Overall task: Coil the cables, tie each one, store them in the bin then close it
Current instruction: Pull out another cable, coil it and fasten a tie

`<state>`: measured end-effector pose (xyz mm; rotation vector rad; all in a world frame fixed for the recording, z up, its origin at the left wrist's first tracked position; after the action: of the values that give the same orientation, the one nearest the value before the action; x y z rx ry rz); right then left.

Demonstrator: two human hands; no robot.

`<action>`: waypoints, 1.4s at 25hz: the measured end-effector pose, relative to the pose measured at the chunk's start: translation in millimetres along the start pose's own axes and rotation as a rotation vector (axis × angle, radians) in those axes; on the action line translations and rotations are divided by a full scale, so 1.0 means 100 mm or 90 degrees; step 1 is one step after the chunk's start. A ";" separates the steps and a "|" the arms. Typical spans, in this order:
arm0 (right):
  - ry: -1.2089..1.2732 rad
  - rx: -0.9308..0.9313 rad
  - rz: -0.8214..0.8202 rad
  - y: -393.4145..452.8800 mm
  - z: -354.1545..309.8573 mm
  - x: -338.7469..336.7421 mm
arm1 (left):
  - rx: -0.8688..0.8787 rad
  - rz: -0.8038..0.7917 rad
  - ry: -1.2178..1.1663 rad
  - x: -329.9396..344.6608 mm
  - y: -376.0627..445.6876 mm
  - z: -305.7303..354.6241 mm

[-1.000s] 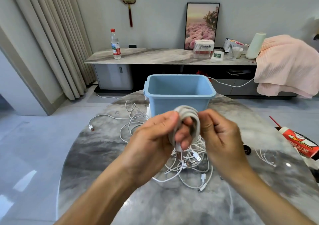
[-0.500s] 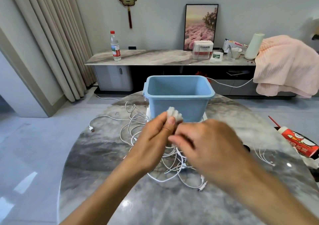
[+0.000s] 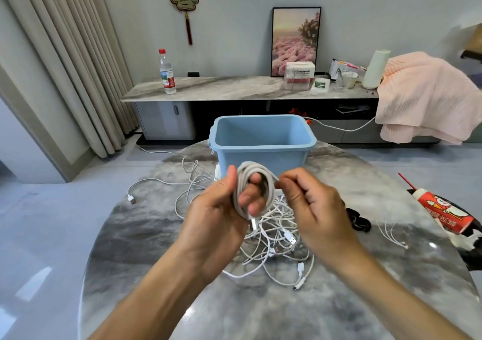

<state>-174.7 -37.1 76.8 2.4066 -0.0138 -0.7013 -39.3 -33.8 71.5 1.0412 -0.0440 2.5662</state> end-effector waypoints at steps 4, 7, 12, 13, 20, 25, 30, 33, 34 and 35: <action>0.106 0.133 -0.066 -0.31 -0.05 0.51 | 0.042 0.093 -0.158 -0.21 0.04 0.11; 0.163 0.196 -0.042 -0.40 -0.15 0.61 | 0.042 0.114 -0.190 -0.28 0.05 0.10; 0.111 0.116 -0.105 -0.32 -0.40 0.53 | 0.021 0.097 -0.049 -0.27 0.04 0.06; 0.111 0.114 -0.152 -0.31 -0.42 0.52 | 0.016 0.104 -0.009 -0.27 0.04 0.07; -0.219 -0.166 -0.125 -0.18 -0.55 0.29 | 0.002 0.094 0.188 -0.21 0.00 0.00; -0.188 -0.107 -0.017 0.00 -0.51 0.02 | -0.027 0.071 0.268 -0.15 0.00 -0.07; -0.067 -0.005 -0.247 0.03 -0.21 0.16 | -0.090 0.049 0.361 -0.13 -0.04 -0.14; 0.032 0.008 -0.282 -0.04 -0.21 0.28 | -0.105 0.084 0.443 -0.13 -0.07 -0.13; 0.049 0.011 -0.255 -0.06 -0.22 0.30 | -0.098 0.099 0.444 -0.11 -0.08 -0.12; 0.060 0.012 -0.230 -0.07 -0.23 0.32 | -0.084 0.117 0.439 -0.09 -0.08 -0.10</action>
<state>-137.6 -24.3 72.8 2.4830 0.4644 -0.7475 -37.3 -27.3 56.9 0.0734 -0.1288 2.8966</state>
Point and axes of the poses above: each hand's wrist, its own y-axis towards the middle knuckle, its own x-axis out of the palm, z = x × y, the point moved 7 cm from there along y, towards the middle knuckle, and after that the axes turned 4 degrees about -z, right-handed, at the moved point
